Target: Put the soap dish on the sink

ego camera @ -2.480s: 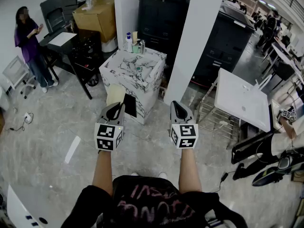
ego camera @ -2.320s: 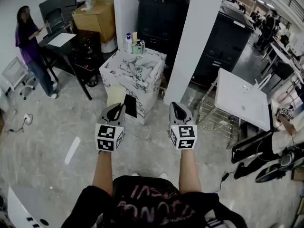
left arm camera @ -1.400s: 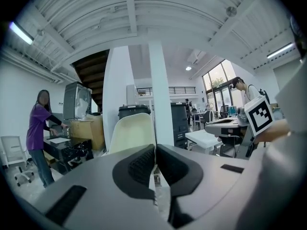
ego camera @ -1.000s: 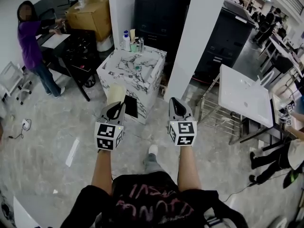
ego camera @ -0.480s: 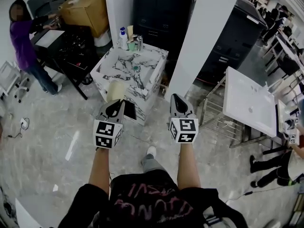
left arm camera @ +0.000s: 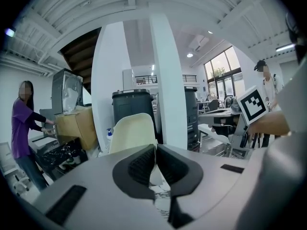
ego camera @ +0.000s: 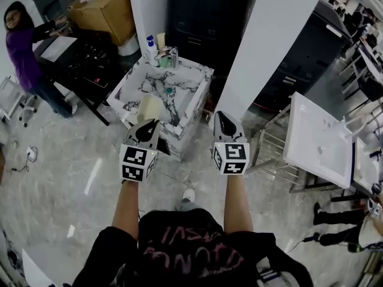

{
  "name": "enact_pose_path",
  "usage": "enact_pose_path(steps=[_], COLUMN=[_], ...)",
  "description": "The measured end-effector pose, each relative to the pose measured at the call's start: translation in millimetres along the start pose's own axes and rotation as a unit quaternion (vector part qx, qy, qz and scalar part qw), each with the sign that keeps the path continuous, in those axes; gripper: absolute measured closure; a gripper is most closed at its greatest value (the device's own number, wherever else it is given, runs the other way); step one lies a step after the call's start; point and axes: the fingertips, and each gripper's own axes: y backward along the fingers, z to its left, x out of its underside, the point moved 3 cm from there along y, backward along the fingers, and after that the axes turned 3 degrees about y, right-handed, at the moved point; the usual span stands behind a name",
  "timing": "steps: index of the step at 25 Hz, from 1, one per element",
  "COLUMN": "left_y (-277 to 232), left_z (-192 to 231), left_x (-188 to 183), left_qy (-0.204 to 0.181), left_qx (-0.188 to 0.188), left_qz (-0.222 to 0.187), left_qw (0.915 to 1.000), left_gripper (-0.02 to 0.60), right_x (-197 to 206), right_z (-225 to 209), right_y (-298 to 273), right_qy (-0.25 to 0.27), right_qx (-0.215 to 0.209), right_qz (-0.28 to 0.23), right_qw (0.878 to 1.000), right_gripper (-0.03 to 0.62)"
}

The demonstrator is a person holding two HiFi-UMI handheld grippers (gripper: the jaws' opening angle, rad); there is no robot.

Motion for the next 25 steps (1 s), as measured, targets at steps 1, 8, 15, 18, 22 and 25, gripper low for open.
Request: enact_pose_path(steps=[1,8,15,18,22,25], left_y=[-6,-36,-58,-74,-100,-122], left_z=[1,4,14,22,37,53], left_x=[-2,-8,-11,-10,-11,-10], left_qy=[0.000,-0.002,-0.002,-0.001,-0.001,-0.001], left_qx=[-0.001,0.001,0.008,0.016,0.031,0.043], left_qz=[0.000,0.005,0.003,0.005,0.012,0.019], left_qw=[1.0000,1.0000,1.0000,0.9999,0.9994,0.9989], left_gripper=[0.554,0.554,0.554,0.554,0.554,0.554], right_x=[-2,0,2,5,7,5], right_z=[-3,-18,-31,-34,-40,-43], right_y=[-6,-34,-51,-64,-87,-110], right_qy=[0.000,0.001,-0.001,0.001,0.000,0.000], right_qx=[-0.002,-0.009,0.002,0.009,0.020,0.028], right_qz=[-0.001,0.004,0.001,0.007,0.016,0.017], right_qw=[1.000,1.000,1.000,1.000,1.000,0.999], right_gripper=[0.580,0.582,0.580,0.580,0.580,0.580])
